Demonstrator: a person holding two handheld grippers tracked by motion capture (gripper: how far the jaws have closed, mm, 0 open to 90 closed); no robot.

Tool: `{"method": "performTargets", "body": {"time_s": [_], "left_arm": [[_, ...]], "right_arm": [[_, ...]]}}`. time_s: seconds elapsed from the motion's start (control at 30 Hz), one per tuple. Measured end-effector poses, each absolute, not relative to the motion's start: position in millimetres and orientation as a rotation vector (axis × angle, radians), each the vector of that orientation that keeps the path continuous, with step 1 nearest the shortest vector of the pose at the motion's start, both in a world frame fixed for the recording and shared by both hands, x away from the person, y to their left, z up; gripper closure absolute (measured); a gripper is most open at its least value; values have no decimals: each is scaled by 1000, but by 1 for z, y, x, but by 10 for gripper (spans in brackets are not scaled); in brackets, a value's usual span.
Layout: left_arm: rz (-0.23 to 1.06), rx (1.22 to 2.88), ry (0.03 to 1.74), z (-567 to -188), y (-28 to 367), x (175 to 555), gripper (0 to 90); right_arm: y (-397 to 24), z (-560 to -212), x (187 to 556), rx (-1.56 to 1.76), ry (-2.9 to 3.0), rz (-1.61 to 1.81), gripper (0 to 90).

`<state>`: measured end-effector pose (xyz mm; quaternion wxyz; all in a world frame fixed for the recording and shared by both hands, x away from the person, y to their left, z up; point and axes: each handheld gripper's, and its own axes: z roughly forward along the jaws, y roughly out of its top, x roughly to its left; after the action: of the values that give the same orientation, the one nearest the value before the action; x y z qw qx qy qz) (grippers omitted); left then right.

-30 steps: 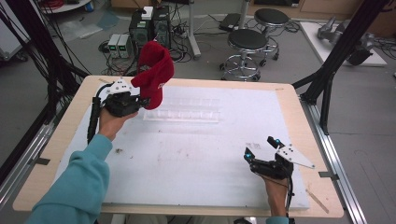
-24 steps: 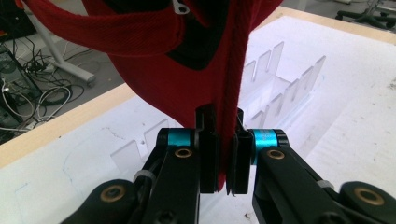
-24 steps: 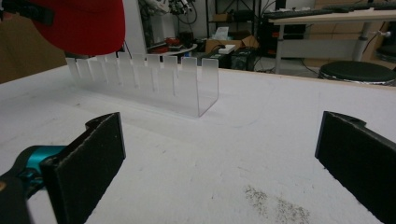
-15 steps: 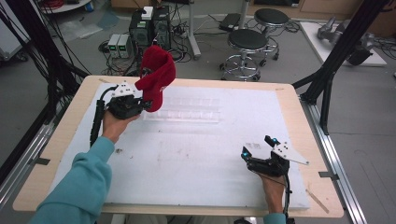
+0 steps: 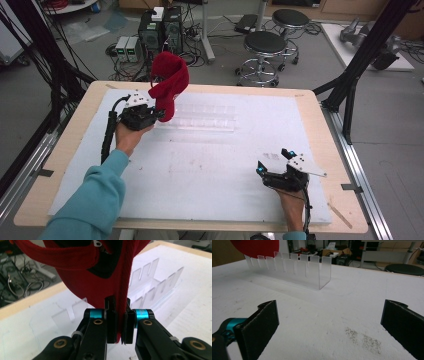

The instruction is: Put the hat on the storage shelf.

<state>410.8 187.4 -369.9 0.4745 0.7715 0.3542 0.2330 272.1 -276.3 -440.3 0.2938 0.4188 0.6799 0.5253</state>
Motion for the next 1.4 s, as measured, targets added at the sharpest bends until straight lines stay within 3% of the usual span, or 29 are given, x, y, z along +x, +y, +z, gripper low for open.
{"method": "performTargets", "body": {"time_s": [0.1,0.57,0.83,1.03,1.13,1.2,1.3,1.4], "left_arm": [[567,1884,880,-378,186,411,852],[543,1878,876,-387,189,406,840],[485,1891,898,-392,185,404,748],[468,1897,929,-393,189,404,575],[438,1885,937,-390,195,402,368],[400,1885,921,-386,203,398,283],[419,1848,884,-382,214,387,214],[419,1831,828,-383,228,367,204]], "right_arm": [[-278,-446,266,1077,1740,1440,41],[-280,-451,257,1043,1652,1456,30],[-279,-452,255,1032,1636,1453,30],[-279,-452,254,1037,1629,1459,30],[-280,-453,255,1038,1627,1463,30],[-281,-453,255,1041,1623,1467,30],[-281,-453,254,1034,1620,1472,30],[-280,-453,253,1024,1618,1473,30]]}}
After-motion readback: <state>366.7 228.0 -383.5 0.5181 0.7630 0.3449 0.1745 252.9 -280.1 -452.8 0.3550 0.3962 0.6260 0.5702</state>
